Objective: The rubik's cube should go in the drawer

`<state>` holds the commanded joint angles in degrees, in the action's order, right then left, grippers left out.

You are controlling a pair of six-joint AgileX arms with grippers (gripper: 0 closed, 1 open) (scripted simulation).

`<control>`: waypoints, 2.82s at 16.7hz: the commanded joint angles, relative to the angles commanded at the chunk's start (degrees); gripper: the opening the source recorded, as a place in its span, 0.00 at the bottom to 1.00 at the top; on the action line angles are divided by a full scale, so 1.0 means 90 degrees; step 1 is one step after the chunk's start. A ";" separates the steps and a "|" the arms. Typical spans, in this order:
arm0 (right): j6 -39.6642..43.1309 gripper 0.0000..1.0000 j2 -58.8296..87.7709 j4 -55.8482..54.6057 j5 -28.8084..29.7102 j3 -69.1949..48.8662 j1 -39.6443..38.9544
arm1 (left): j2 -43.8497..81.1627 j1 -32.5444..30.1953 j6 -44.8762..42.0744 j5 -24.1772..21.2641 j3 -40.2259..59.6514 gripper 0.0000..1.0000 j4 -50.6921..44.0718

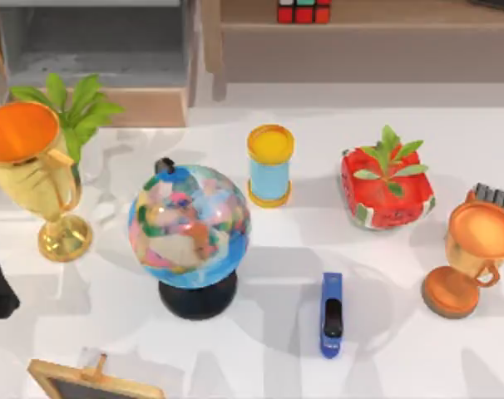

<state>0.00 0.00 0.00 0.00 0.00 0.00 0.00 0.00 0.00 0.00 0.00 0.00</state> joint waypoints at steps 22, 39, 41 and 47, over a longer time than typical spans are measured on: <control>0.0000 1.00 0.0000 0.0000 0.0000 0.0000 0.0000 | 1.1404 -0.4054 -0.0071 0.3650 0.7361 1.00 0.4099; 0.0000 1.00 0.0000 0.0000 0.0000 0.0000 0.0000 | 1.4453 -0.5038 -0.0128 0.4731 0.9512 1.00 0.5076; 0.0000 1.00 0.0000 0.0000 0.0000 0.0000 0.0000 | 1.4407 -0.5065 -0.0125 0.4768 0.9839 1.00 0.4661; 0.0000 1.00 0.0000 0.0000 0.0000 0.0000 0.0000 | 1.5177 -0.4722 -0.0064 0.4419 1.0974 1.00 0.4213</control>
<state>0.00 0.00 0.00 0.00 0.00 0.00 136.59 -42.50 -0.57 39.77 98.77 37.92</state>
